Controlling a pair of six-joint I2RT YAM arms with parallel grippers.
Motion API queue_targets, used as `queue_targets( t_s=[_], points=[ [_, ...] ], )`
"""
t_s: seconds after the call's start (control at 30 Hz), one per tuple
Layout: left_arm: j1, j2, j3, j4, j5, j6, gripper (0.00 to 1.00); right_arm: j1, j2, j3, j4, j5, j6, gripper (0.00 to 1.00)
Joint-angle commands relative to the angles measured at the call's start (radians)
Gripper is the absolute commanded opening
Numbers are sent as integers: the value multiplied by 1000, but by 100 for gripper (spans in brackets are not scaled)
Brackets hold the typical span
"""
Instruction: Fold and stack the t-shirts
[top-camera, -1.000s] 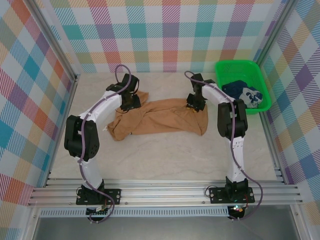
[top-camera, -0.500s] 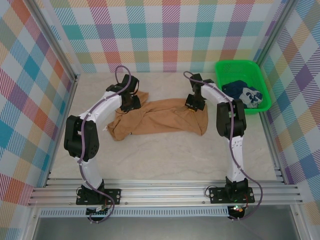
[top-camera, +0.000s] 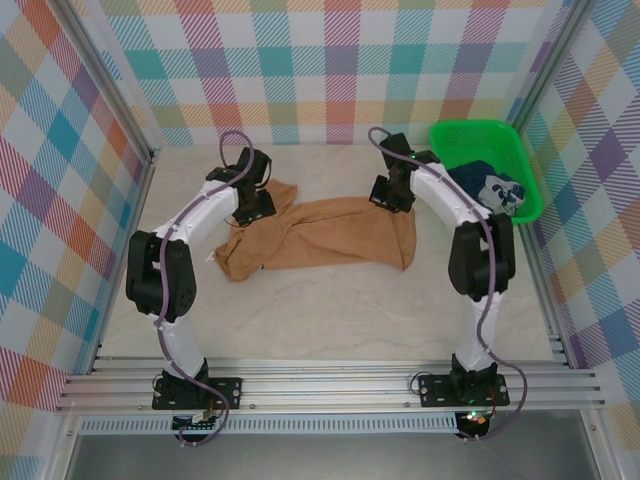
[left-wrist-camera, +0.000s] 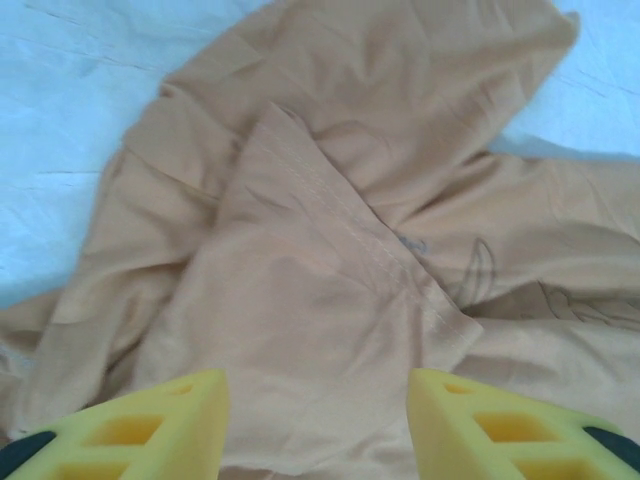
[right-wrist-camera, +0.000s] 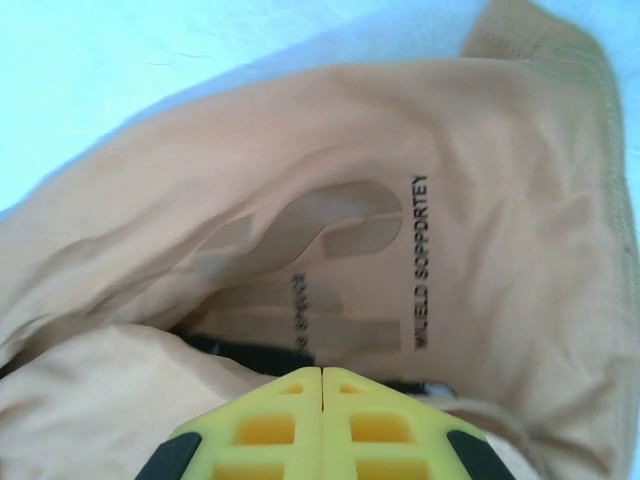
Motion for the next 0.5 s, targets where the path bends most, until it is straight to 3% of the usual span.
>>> queue_targets(
  t_s=[0.0, 0.27, 0.37, 0.47],
  points=[
    [38, -29, 46, -52, -35, -64, 53, 39, -143, -93, -65, -15, 13, 0],
    [57, -64, 43, -57, -27, -135, 57, 206, -642, -595, -131, -103, 52, 0],
    [55, -70, 22, -56, 19, -149, 56, 207, -776, -807, -161, -84, 90, 0],
    [40, -92, -27, -34, 58, -145, 54, 190, -806, -930, -119, -51, 103, 0]
  ],
)
